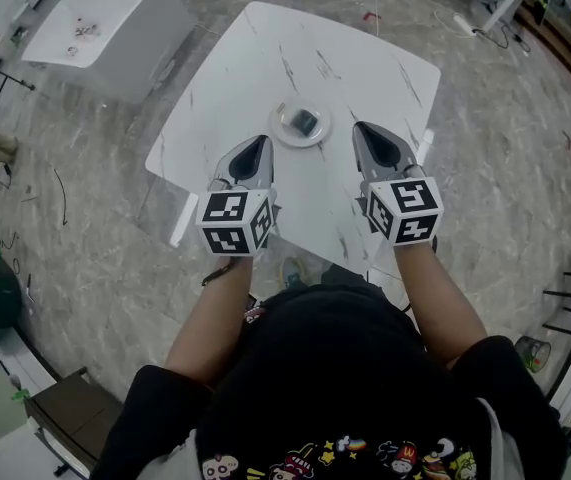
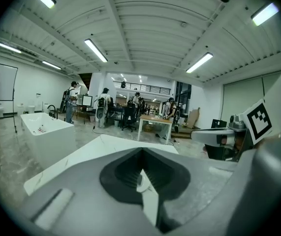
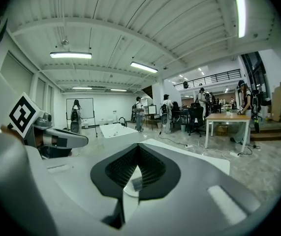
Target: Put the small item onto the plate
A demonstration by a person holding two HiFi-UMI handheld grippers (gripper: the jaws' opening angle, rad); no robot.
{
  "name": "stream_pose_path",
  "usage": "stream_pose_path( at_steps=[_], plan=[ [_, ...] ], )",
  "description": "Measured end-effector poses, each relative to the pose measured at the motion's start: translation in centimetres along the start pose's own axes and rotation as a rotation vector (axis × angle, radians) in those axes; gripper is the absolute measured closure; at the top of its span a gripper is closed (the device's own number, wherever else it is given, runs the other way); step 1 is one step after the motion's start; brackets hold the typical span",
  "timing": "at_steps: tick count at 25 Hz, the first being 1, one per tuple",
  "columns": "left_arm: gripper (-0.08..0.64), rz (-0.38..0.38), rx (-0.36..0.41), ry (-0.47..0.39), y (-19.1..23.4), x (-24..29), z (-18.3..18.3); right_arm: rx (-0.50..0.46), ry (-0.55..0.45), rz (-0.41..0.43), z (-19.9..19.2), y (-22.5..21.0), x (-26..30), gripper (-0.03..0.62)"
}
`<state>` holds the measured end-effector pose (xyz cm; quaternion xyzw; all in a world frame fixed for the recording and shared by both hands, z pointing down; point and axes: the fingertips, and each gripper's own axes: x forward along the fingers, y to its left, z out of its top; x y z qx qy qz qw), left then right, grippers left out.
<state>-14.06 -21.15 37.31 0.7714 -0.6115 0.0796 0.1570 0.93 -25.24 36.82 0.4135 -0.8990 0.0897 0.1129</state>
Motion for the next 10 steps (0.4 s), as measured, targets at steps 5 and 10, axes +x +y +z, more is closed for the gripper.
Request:
stream_pose_path(
  at_steps=[5, 10],
  plan=[
    [0.56, 0.003, 0.0, 0.002, 0.03, -0.08, -0.07, -0.012, -0.004, 0.008, 0.18, 0.32, 0.35, 0.575],
    [0.56, 0.004, -0.003, 0.01, -0.49, -0.29, -0.31, -0.011, -0.011, -0.002, 0.35, -0.05, -0.09, 0.575]
  ],
)
